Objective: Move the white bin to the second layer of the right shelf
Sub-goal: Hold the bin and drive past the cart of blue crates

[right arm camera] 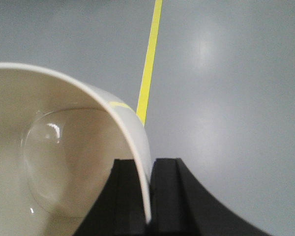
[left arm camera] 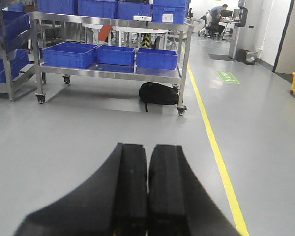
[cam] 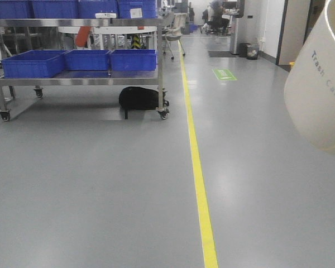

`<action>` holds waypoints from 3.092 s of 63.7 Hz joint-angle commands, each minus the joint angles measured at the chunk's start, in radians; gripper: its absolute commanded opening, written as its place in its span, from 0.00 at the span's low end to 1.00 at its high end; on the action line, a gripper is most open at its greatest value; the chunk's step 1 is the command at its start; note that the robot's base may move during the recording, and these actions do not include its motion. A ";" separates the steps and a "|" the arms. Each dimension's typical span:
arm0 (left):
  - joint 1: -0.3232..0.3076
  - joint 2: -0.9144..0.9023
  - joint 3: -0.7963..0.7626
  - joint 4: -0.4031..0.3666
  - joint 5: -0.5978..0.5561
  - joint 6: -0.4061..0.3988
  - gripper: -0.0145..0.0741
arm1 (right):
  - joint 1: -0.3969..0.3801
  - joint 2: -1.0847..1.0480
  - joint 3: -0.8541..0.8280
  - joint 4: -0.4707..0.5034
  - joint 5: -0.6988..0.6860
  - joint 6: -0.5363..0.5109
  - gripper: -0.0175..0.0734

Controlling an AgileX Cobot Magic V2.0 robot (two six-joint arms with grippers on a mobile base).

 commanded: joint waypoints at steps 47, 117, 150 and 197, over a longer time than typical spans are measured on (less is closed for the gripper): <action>-0.008 -0.016 0.028 -0.001 -0.081 -0.005 0.26 | -0.002 -0.002 -0.040 -0.003 -0.095 0.004 0.25; -0.008 -0.016 0.028 -0.001 -0.081 -0.005 0.26 | -0.002 -0.002 -0.040 -0.003 -0.095 0.004 0.25; -0.008 -0.016 0.028 -0.001 -0.081 -0.005 0.26 | -0.002 -0.002 -0.040 -0.003 -0.093 0.004 0.25; -0.008 -0.016 0.028 -0.001 -0.081 -0.005 0.26 | -0.002 -0.002 -0.040 -0.003 -0.092 0.004 0.25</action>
